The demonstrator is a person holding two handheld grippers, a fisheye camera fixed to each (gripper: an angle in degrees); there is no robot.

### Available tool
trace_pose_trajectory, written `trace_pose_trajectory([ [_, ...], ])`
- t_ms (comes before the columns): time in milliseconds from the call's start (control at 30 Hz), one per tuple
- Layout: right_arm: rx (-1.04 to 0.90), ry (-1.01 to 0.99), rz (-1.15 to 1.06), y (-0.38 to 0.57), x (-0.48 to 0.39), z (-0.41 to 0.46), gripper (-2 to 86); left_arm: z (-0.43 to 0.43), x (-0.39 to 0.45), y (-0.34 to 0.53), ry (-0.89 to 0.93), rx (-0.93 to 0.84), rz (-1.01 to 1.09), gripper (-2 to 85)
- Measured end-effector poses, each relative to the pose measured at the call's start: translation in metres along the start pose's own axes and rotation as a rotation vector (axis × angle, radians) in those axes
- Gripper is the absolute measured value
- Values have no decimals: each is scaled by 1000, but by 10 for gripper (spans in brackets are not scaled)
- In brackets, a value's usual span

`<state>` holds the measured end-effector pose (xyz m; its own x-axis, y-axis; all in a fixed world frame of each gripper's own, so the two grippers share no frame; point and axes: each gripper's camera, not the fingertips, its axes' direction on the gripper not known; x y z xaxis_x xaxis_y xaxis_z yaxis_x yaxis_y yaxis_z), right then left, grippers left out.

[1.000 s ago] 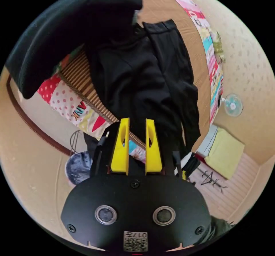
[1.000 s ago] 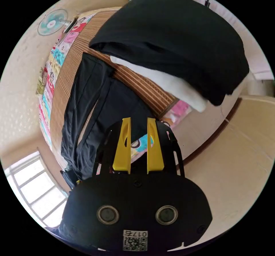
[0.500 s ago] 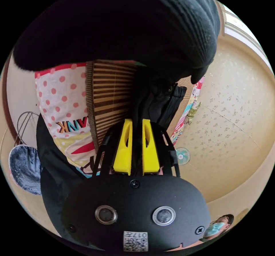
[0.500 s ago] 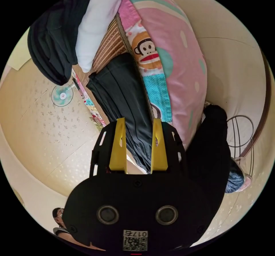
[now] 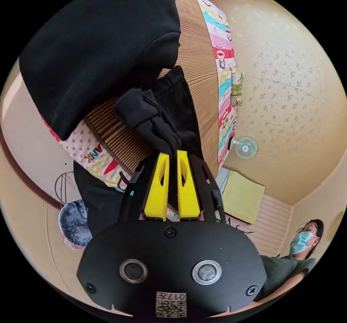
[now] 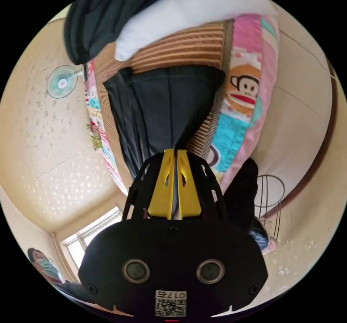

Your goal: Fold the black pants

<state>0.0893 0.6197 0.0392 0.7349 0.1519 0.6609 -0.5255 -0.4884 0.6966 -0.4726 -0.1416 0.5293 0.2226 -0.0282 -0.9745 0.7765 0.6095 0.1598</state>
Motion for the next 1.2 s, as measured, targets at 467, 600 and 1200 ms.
trace_pose_trajectory([
  [467, 101, 223, -254, -124, -294, 130, 7, 161, 179, -154, -187, 95, 49, 56],
  [600, 158, 197, -258, -144, -324, 179, 9, 198, 196, -191, -96, 178, 13, 66],
  [1200, -581, 1314, -939, -24, -236, 358, 5, 350, 198, -99, -829, -568, 563, -3],
])
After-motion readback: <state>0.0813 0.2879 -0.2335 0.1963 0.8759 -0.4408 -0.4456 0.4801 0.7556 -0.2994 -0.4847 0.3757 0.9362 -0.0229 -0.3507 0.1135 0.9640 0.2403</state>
